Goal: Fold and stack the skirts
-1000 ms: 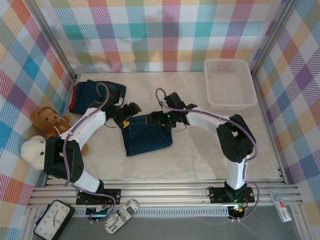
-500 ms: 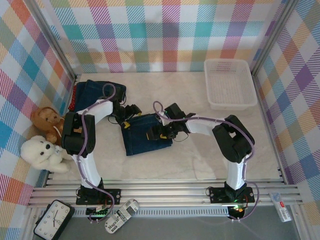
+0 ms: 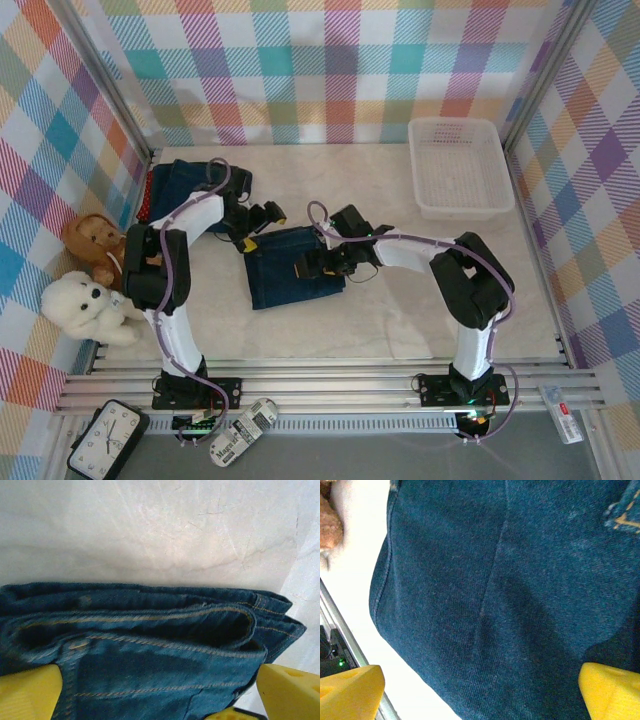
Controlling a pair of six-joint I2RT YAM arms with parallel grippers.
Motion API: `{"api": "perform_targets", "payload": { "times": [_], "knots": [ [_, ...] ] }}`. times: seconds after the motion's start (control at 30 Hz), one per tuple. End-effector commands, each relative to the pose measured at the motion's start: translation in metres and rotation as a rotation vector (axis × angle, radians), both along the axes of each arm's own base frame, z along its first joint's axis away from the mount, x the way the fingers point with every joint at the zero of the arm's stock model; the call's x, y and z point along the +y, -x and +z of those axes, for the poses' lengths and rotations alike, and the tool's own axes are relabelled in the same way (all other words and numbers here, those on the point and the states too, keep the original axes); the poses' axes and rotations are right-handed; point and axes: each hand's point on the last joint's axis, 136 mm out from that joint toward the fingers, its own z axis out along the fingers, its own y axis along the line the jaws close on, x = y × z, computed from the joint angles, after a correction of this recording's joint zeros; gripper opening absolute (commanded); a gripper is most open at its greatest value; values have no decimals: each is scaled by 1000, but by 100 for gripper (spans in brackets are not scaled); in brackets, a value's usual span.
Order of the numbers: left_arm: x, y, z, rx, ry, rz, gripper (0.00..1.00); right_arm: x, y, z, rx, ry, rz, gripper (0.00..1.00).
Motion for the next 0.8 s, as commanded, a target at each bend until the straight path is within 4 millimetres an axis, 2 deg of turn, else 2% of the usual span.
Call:
{"api": "perform_targets", "payload": {
  "times": [0.0, 0.07, 0.23, 0.3, 0.43, 0.53, 0.77],
  "knots": [
    [26, 21, 36, -65, -75, -12, 100, -1, -7, 12, -8, 11, -53, 99],
    [34, 31, 34, -66, -64, -5, 100, 1, -9, 15, 4, 0, -70, 99],
    [35, 59, 9, -8, -14, -63, 100, 17, -12, 45, -32, -84, -46, 99],
    [37, 64, -3, 2, -14, -68, 100, 20, -15, 49, -56, -84, -43, 99],
    [30, 66, -24, 13, 46, -77, 95, 30, -21, 45, -35, -103, -40, 99],
    [25, 66, -32, 19, 75, -94, 92, 37, -23, 42, -9, -121, -45, 99],
    [16, 73, -43, 36, 120, -128, 86, 38, -24, 29, 34, -115, -83, 99]
  ]
}}
